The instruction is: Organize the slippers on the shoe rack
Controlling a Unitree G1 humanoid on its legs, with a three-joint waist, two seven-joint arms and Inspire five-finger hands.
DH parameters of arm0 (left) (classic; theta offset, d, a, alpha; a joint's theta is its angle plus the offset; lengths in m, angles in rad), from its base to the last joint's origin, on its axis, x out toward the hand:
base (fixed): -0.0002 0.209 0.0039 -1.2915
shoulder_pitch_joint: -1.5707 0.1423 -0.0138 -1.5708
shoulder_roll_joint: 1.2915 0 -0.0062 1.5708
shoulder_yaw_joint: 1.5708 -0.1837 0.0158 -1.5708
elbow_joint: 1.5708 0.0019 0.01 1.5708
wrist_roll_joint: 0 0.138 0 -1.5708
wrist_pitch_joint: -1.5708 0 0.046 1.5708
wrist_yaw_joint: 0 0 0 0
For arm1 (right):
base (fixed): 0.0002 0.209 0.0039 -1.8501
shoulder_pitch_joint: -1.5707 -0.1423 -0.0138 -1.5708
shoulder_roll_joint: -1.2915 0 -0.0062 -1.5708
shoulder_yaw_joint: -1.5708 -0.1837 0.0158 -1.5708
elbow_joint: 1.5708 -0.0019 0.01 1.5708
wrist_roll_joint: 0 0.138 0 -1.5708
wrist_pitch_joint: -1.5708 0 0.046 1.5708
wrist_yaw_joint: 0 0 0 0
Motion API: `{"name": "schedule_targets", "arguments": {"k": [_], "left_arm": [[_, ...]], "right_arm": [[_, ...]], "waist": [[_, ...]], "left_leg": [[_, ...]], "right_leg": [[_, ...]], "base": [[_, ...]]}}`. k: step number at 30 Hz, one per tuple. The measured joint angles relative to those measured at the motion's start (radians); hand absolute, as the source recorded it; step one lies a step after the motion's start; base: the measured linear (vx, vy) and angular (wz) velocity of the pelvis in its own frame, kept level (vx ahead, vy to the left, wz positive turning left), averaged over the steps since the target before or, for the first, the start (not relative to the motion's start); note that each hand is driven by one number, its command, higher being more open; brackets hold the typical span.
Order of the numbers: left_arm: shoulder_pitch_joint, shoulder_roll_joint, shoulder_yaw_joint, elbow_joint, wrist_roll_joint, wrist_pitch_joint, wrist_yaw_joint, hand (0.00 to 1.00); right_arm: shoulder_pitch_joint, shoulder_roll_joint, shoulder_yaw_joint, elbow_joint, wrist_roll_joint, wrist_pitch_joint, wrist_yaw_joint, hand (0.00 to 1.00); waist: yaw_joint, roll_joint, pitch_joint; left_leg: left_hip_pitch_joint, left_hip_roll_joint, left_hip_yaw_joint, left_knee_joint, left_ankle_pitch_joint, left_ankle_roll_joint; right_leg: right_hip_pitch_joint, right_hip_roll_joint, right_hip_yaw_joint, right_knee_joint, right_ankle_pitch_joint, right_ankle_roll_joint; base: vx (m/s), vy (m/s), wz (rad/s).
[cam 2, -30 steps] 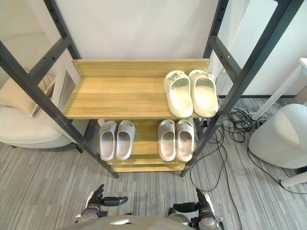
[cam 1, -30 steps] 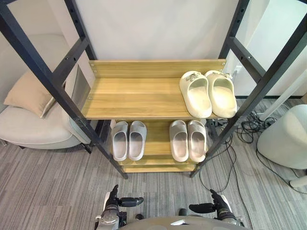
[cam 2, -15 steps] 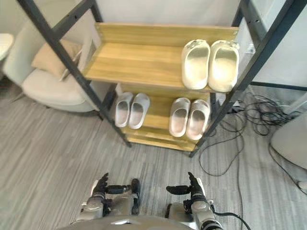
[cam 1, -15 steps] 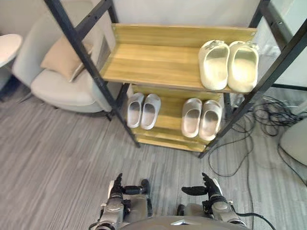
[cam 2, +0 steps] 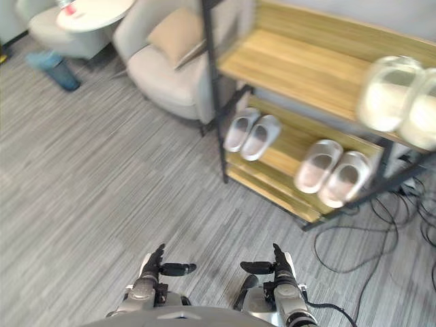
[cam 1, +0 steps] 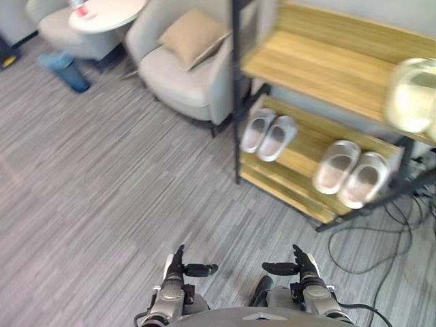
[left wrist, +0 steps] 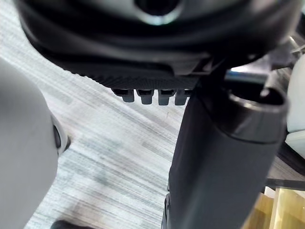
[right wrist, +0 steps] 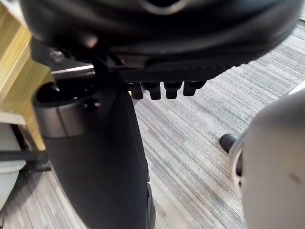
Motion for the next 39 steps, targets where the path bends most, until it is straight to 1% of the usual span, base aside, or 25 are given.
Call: {"name": "schedule_targets", "arguments": {"k": [2, 5, 7, 9, 11, 12, 13, 14, 17, 19, 20, 22, 24, 26, 28, 29, 30, 32, 33, 34, 35, 36, 37, 38, 39], "left_arm": [[0.012, 0.027, -0.002, 0.0, 0.016, 0.005, -0.005, 1.0], [0.032, 0.05, 0.0, 0.01, 0.021, 0.005, -0.005, 1.0], [0.037, 0.052, 0.012, 0.017, 0.023, 0.005, -0.002, 1.0], [0.037, 0.053, 0.013, 0.017, 0.023, -0.003, -0.002, 1.0], [0.037, 0.059, 0.012, 0.017, 0.025, -0.004, -0.003, 1.0], [0.034, 0.068, 0.012, 0.015, 0.023, -0.005, -0.001, 1.0], [0.031, 0.074, 0.014, 0.015, 0.023, -0.004, 0.004, 1.0], [0.018, 0.077, 0.025, 0.021, 0.023, -0.003, 0.011, 1.0], [0.0, 0.072, 0.055, 0.04, 0.021, 0.001, 0.009, 1.0], [-0.002, 0.074, 0.057, 0.04, 0.022, 0.002, 0.008, 1.0], [-0.003, 0.08, 0.06, 0.039, 0.023, 0.002, 0.006, 1.0], [0.006, 0.054, 0.087, 0.039, 0.024, -0.002, 0.007, 1.0], [0.009, 0.041, 0.093, 0.038, 0.022, -0.002, 0.003, 1.0], [0.008, 0.04, 0.112, 0.035, 0.015, -0.003, -0.005, 1.0], [0.009, 0.035, 0.149, 0.014, 0.013, -0.004, -0.007, 1.0], [0.009, 0.035, 0.173, -0.008, 0.012, -0.006, -0.005, 1.0], [0.009, 0.035, 0.177, -0.012, 0.012, -0.007, -0.004, 1.0], [0.006, 0.03, 0.195, -0.025, 0.01, -0.009, -0.005, 1.0], [0.003, 0.031, 0.195, -0.027, 0.01, -0.009, -0.005, 1.0], [0.0, 0.034, 0.195, -0.029, 0.01, -0.009, -0.006, 1.0], [-0.002, 0.036, 0.195, -0.034, 0.01, -0.01, -0.005, 1.0], [0.002, 0.038, 0.195, -0.044, 0.009, -0.012, -0.008, 1.0], [0.001, 0.05, 0.194, -0.046, 0.009, -0.017, -0.007, 1.0], [0.001, 0.068, 0.199, -0.051, 0.004, -0.02, -0.003, 1.0], [0.0, 0.075, 0.199, -0.042, 0.002, -0.016, -0.006, 1.0]], "right_arm": [[0.004, 0.051, 0.005, -0.001, -0.001, 0.0, 0.009, 1.0], [0.009, 0.081, 0.005, -0.001, -0.001, -0.002, 0.019, 1.0], [0.008, 0.085, 0.006, 0.001, -0.002, -0.001, 0.021, 1.0], [0.002, 0.083, 0.016, 0.001, -0.003, 0.004, 0.025, 1.0], [-0.009, 0.082, 0.022, -0.001, -0.003, 0.006, 0.026, 1.0], [-0.011, 0.08, 0.022, -0.006, -0.002, 0.005, 0.027, 1.0], [-0.01, 0.082, 0.025, -0.01, -0.002, 0.004, 0.028, 1.0], [-0.008, 0.084, 0.041, -0.019, -0.002, 0.002, 0.031, 1.0], [-0.026, 0.08, 0.051, -0.03, -0.001, 0.002, 0.039, 1.0], [-0.031, 0.079, 0.051, -0.03, -0.001, 0.001, 0.04, 1.0], [-0.03, 0.08, 0.051, -0.033, 0.0, 0.001, 0.041, 1.0], [-0.028, 0.06, 0.038, -0.032, 0.0, 0.001, 0.04, 1.0], [-0.029, 0.048, 0.015, -0.017, 0.0, 0.008, 0.041, 1.0], [-0.015, 0.05, -0.003, -0.017, 0.0, 0.009, 0.041, 1.0], [-0.003, 0.05, -0.018, -0.018, 0.001, 0.009, 0.039, 1.0], [-0.001, 0.05, -0.015, -0.018, 0.0, 0.009, 0.04, 1.0], [-0.002, 0.049, -0.015, -0.018, 0.0, 0.009, 0.04, 1.0], [-0.013, 0.047, -0.015, -0.016, 0.001, 0.01, 0.039, 1.0], [-0.014, 0.047, -0.015, -0.016, 0.001, 0.01, 0.039, 1.0], [-0.012, 0.048, -0.015, -0.017, 0.0, 0.01, 0.039, 1.0], [-0.006, 0.048, -0.015, -0.017, 0.0, 0.01, 0.039, 1.0], [0.005, 0.046, -0.016, -0.013, 0.0, 0.012, 0.037, 1.0], [0.014, 0.057, -0.011, -0.013, 0.001, 0.015, 0.035, 1.0], [0.005, 0.075, 0.006, -0.007, 0.0, 0.016, 0.037, 1.0], [0.001, 0.088, 0.005, -0.005, 0.0, 0.016, 0.038, 1.0]], "waist": [[0.006, -0.033, -0.019], [0.009, -0.041, -0.037], [0.017, -0.042, -0.045], [0.024, -0.053, -0.036], [0.018, -0.063, -0.03], [0.013, -0.066, -0.023], [0.012, -0.071, -0.022], [0.009, -0.076, -0.018], [-0.001, -0.079, 0.01], [-0.007, -0.087, 0.021], [-0.012, -0.106, 0.025], [-0.009, -0.068, 0.019], [-0.016, -0.044, 0.013], [-0.021, -0.056, 0.012], [-0.017, -0.074, 0.01], [-0.001, -0.083, 0.014], [0.003, -0.083, 0.014], [0.014, -0.076, 0.017], [0.014, -0.077, 0.018], [0.014, -0.08, 0.018], [0.014, -0.082, 0.019], [0.022, -0.081, 0.014], [0.026, -0.112, -0.005], [0.027, -0.141, -0.011], [0.026, -0.145, -0.012]], "left_leg": [[0.018, -0.056, -0.042, -0.063, 0.015, -0.001], [0.039, -0.093, -0.074, -0.092, 0.024, 0.012], [0.039, -0.12, -0.099, -0.107, 0.031, 0.029], [0.041, -0.157, -0.132, -0.114, 0.022, 0.063], [0.045, -0.179, -0.196, -0.11, 0.007, 0.094], [0.049, -0.181, -0.267, -0.102, 0.0, 0.106], [0.047, -0.166, -0.302, -0.098, -0.003, 0.109], [0.031, -0.152, -0.359, -0.095, -0.003, 0.109], [0.018, -0.144, -0.501, -0.092, -0.012, 0.096], [0.02, -0.149, -0.554, -0.082, -0.023, 0.078], [0.02, -0.161, -0.597, -0.071, -0.037, 0.064], [0.008, -0.124, -0.663, -0.038, -0.068, 0.005], [-0.001, -0.092, -0.672, -0.031, -0.065, -0.028], [-0.002, -0.082, -0.632, 0.003, -0.051, -0.069], [-0.054, -0.072, -0.503, 0.161, -0.075, -0.116], [-0.13, -0.039, -0.348, 0.344, -0.114, -0.101], [-0.142, -0.029, -0.315, 0.376, -0.125, -0.088], [-0.237, 0.014, -0.138, 0.461, -0.193, -0.004], [-0.26, 0.011, -0.106, 0.446, -0.191, 0.006], [-0.288, 0.007, -0.062, 0.412, -0.176, 0.03], [-0.316, -0.001, 0.008, 0.343, -0.133, 0.081], [-0.339, -0.022, 0.063, 0.28, -0.041, 0.163], [-0.335, -0.061, 0.063, 0.261, -0.044, 0.161], [-0.334, -0.103, 0.045, 0.228, -0.049, 0.171], [-0.331, -0.114, 0.031, 0.227, -0.058, 0.181]], "right_leg": [[0.055, -0.015, -0.056, -0.077, 0.055, 0.029], [0.088, -0.043, -0.084, -0.081, 0.067, 0.045], [0.078, -0.088, -0.103, -0.016, 0.048, 0.048], [0.054, -0.176, -0.115, 0.147, -0.02, 0.057], [0.014, -0.253, -0.033, 0.34, -0.049, -0.009], [-0.045, -0.252, 0.153, 0.459, -0.073, -0.048], [-0.062, -0.208, 0.235, 0.458, -0.117, -0.033], [-0.093, -0.123, 0.327, 0.441, -0.168, -0.025], [-0.186, 0.02, 0.444, 0.344, -0.187, -0.025], [-0.203, 0.04, 0.495, 0.262, -0.168, -0.003], [-0.194, 0.039, 0.52, 0.223, -0.097, 0.008], [-0.159, 0.06, 0.427, 0.247, -0.149, -0.026], [-0.104, 0.085, 0.37, 0.216, -0.162, -0.031], [-0.032, 0.094, 0.348, 0.163, -0.162, -0.035], [0.045, 0.097, 0.343, 0.093, -0.162, -0.04], [0.108, 0.099, 0.345, 0.034, -0.162, -0.043], [0.119, 0.101, 0.346, 0.025, -0.163, -0.045], [0.178, 0.093, 0.339, -0.01, -0.168, -0.05], [0.187, 0.086, 0.331, -0.01, -0.169, -0.048], [0.2, 0.072, 0.31, -0.007, -0.171, -0.037], [0.22, 0.059, 0.278, -0.001, -0.18, -0.013], [0.246, 0.053, 0.251, 0.009, -0.199, 0.03], [0.245, 0.021, 0.231, 0.011, -0.209, 0.046], [0.235, 0.001, 0.223, 0.014, -0.181, 0.05], [0.245, 0.0, 0.223, 0.013, -0.152, 0.059]], "base": [[-0.03, 0.222, 0.77], [0.02, 0.162, 0.4], [0.05, 0.199, 0.48], [0.03, 0.197, 0.51], [0.0, 0.128, 0.96], [0.01, 0.008, 1.3], [0.07, -0.131, 1.51], [0.09, -0.164, 1.28], [0.13, -0.189, 1.3], [0.17, -0.244, 1.05], [0.23, -0.271, 1.34], [0.35, -0.278, 1.22], [0.37, -0.225, 0.92], [0.29, -0.12, 0.9], [0.3, -0.061, 0.69], [0.34, -0.044, 0.32], [0.32, -0.01, 0.08], [0.26, 0.034, 0.1], [0.33, 0.097, 0.27], [0.26, 0.081, 0.38], [0.45, 0.149, 0.54], [0.36, 0.107, 0.67], [0.58, 0.172, 0.78], [0.53, 0.143, 0.76], [0.63, 0.188, 0.86]]}}
